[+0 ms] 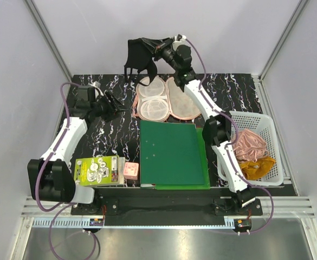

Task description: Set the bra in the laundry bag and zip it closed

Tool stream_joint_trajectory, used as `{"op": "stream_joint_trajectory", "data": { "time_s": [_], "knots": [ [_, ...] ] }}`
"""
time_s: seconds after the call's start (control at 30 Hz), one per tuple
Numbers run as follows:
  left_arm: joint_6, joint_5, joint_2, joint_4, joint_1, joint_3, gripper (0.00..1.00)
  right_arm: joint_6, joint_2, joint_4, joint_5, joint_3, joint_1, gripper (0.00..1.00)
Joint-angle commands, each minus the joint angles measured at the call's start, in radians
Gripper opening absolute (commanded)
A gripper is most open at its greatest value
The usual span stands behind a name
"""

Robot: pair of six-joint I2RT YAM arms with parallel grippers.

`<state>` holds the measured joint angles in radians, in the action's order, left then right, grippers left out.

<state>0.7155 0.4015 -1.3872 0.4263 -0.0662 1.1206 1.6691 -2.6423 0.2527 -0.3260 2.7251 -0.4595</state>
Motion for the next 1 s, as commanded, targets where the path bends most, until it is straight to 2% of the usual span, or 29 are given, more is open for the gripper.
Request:
{"op": "stream_joint_trajectory", "data": {
  "time_s": [0.0,0.1,0.27,0.3,0.4,0.47,0.57,0.67,0.7,0.73,0.77,0.8,0.83,0.87,0.93,0.97],
  "knots": [
    [0.010,-0.020,0.050,-0.029,0.017,-0.033,0.60,0.150,0.010,0.366,-0.079,-0.192,0.013,0.00],
    [0.009,-0.016,0.069,-0.027,0.020,-0.056,0.61,0.156,0.059,0.578,-0.131,-0.532,0.030,0.00],
    [0.006,0.000,0.076,-0.031,0.026,-0.077,0.61,0.152,0.139,0.729,-0.199,-0.868,0.056,0.00],
    [0.004,0.010,0.074,-0.029,0.026,-0.077,0.61,0.141,0.181,0.758,-0.209,-0.987,0.062,0.00],
    [-0.001,0.019,0.051,-0.032,0.026,-0.070,0.61,0.104,0.278,0.792,-0.237,-1.193,0.091,0.00],
    [-0.001,0.028,0.028,-0.041,0.026,-0.067,0.62,0.078,0.314,0.783,-0.281,-1.252,0.122,0.00],
    [-0.002,0.071,-0.007,-0.069,0.026,-0.045,0.64,-0.001,0.360,0.683,-0.390,-1.288,0.174,0.00],
    [-0.019,0.112,-0.055,-0.096,0.019,-0.013,0.68,-0.142,0.395,0.501,-0.507,-1.247,0.206,0.00],
    [-0.042,0.112,-0.074,-0.096,0.006,0.014,0.69,-0.286,0.419,0.305,-0.533,-1.190,0.209,0.00],
    [-0.057,0.106,-0.079,-0.095,-0.003,0.030,0.70,-0.374,0.435,0.186,-0.557,-1.156,0.209,0.00],
    [-0.074,0.094,-0.081,-0.093,-0.012,0.059,0.70,-0.543,0.449,0.068,-0.565,-1.118,0.206,0.00],
    [-0.114,0.054,-0.081,-0.093,-0.041,0.076,0.71,-0.618,0.453,-0.142,-0.568,-1.046,0.208,0.00],
    [-0.138,0.028,-0.079,-0.090,-0.059,0.090,0.71,-0.681,0.456,-0.227,-0.549,-1.018,0.208,0.00],
    [-0.199,-0.030,-0.078,-0.089,-0.099,0.126,0.72,-0.795,0.475,-0.398,-0.530,-0.975,0.209,0.00],
    [-0.273,-0.088,-0.075,-0.095,-0.144,0.166,0.72,-0.897,0.496,-0.527,-0.476,-0.940,0.209,0.00],
    [-0.369,-0.146,-0.073,-0.103,-0.191,0.203,0.72,-0.981,0.514,-0.612,-0.475,-0.912,0.209,0.00]
  ]
}}
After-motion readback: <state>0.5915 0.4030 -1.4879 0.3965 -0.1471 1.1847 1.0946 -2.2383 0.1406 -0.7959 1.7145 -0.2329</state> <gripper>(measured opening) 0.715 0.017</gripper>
